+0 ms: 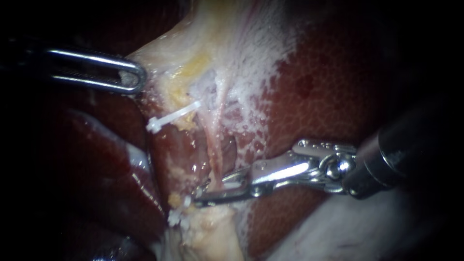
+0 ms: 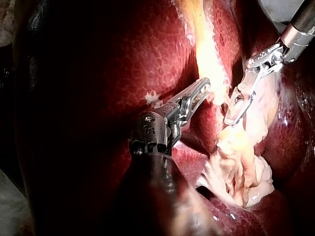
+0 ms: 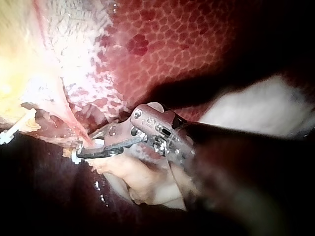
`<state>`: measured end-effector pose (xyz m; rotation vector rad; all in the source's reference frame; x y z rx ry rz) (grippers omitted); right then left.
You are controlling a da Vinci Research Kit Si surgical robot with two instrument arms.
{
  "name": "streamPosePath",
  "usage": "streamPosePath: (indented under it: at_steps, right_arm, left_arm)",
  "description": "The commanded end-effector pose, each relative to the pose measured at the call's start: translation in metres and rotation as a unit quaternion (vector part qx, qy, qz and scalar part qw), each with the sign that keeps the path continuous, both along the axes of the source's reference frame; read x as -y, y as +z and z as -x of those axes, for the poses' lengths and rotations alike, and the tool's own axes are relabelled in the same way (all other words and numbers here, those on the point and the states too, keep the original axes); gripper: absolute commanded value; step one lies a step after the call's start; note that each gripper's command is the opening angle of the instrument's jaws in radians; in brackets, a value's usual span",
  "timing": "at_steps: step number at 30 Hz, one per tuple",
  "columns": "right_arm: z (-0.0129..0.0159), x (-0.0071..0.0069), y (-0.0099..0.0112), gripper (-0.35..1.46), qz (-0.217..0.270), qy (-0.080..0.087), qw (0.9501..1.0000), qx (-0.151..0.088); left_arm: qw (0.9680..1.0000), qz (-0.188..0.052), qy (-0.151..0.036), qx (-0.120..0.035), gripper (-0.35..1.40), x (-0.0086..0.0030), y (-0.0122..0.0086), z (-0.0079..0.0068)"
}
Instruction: Going back first clip right tube
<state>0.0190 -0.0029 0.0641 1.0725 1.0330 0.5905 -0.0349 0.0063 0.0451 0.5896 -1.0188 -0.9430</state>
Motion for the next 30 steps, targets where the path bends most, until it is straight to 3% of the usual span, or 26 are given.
streamPosePath:
  at_steps: [1, 10, 13, 16, 21, 30]
  right_arm:
    - [0.0, 0.0, 0.0, -0.35, 0.0, 0.0, 1.0, 0.0]
    - [0.0, 0.0001, 0.0001, -0.35, 0.0, -0.001, 1.0, 0.0]
    - [-0.0001, 0.0005, 0.0002, 0.01, 0.013, -0.003, 0.9999, -0.005]
    - [-0.0004, 0.0011, 0.0006, 0.24, 0.034, -0.007, 0.9993, -0.012]
    - [-0.0007, 0.0013, 0.0008, 0.45, 0.078, -0.015, 0.9964, -0.029]
    - [-0.0006, 0.0007, 0.0007, 0.56, 0.188, -0.036, 0.9786, -0.074]
  left_arm:
    - [1.0, 0.0, 0.0, 0.0, -0.35, 0.0, 0.0, 0.0]
    - [1.0, 0.0, 0.0, 0.0, -0.35, 0.0, 0.0, 0.0]
    - [1.0, 0.0, 0.0, -0.001, -0.35, 0.0, 0.0001, 0.0]
    - [1.0, 0.001, 0.0, -0.001, -0.35, 0.0001, 0.0001, 0.0001]
    - [1.0, 0.001, 0.0, -0.001, -0.35, 0.0001, 0.0001, 0.0001]
    - [1.0, 0.001, -0.001, -0.001, -0.35, 0.0002, 0.0001, 0.0001]
